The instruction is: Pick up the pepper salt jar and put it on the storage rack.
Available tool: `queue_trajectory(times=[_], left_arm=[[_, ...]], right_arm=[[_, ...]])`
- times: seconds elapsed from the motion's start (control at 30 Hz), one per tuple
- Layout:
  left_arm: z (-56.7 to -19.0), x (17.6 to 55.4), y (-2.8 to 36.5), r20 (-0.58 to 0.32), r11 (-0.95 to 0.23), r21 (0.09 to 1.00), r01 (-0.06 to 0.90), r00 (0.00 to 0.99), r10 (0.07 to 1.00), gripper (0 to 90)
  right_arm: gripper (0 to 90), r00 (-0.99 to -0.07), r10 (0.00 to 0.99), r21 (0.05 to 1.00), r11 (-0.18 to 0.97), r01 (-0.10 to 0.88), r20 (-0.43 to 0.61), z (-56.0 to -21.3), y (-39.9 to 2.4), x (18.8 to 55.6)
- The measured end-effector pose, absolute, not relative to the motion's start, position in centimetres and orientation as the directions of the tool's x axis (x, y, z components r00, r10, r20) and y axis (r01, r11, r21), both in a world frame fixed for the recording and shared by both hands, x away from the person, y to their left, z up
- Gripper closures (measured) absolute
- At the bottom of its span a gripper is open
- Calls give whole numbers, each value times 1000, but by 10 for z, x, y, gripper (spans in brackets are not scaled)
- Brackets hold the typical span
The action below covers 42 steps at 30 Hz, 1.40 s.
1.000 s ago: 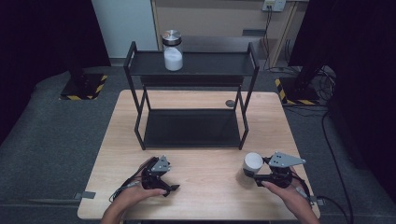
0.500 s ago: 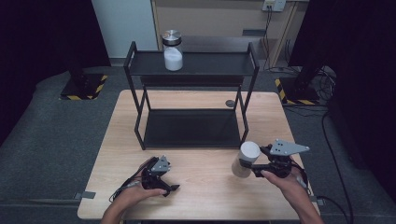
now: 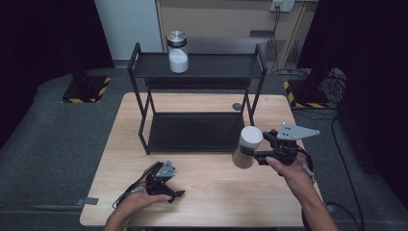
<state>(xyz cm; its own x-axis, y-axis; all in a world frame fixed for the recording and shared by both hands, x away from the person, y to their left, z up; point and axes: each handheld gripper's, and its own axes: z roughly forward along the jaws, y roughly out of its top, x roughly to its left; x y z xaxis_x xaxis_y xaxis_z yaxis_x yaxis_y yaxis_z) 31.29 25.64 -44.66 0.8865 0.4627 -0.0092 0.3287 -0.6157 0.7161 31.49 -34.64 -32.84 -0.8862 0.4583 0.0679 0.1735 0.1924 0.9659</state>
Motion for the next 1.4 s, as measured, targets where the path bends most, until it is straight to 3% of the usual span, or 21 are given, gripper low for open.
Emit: queue_trajectory(times=[0.87, 1.4], left_arm=[[-447, 313, 256, -9, -615, 716, 330, 886, 464, 10], [-447, 312, 256, -9, -615, 716, 330, 885, 465, 11]], right_arm=[[356, -888, 452, 981, 118, 152, 83, -299, -330, 339], [356, -895, 443, 990, 87, 106, 57, -263, -321, 353]])
